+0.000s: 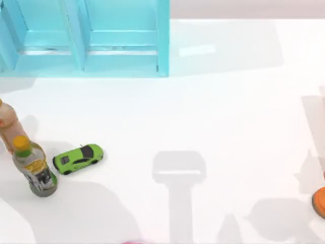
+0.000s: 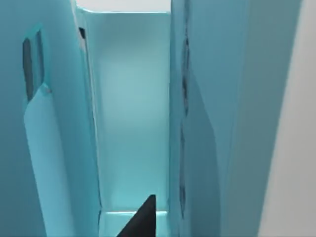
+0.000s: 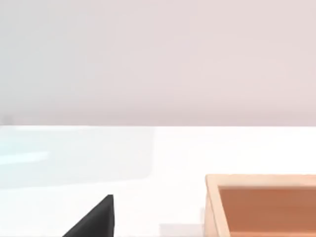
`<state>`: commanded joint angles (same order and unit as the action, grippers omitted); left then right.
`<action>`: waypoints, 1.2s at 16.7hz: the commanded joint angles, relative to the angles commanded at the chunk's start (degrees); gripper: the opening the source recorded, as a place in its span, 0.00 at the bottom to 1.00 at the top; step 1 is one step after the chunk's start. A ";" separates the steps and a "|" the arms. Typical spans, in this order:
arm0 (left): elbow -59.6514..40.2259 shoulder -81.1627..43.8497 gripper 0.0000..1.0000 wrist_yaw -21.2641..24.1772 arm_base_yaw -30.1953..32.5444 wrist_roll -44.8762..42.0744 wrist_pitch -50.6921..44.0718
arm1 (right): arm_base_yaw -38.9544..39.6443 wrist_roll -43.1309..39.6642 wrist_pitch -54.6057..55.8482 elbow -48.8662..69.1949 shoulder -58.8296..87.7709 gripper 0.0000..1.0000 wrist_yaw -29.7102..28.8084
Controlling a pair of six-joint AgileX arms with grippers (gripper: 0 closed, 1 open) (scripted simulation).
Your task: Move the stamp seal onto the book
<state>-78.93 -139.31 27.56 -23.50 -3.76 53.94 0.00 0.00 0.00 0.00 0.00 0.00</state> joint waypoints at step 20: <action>0.00 0.00 0.00 0.00 0.00 0.00 0.00 | 0.00 0.00 0.00 0.00 0.00 1.00 0.00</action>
<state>-78.93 -139.31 27.56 -23.50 -3.76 53.94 0.00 0.00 0.00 0.00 0.00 0.00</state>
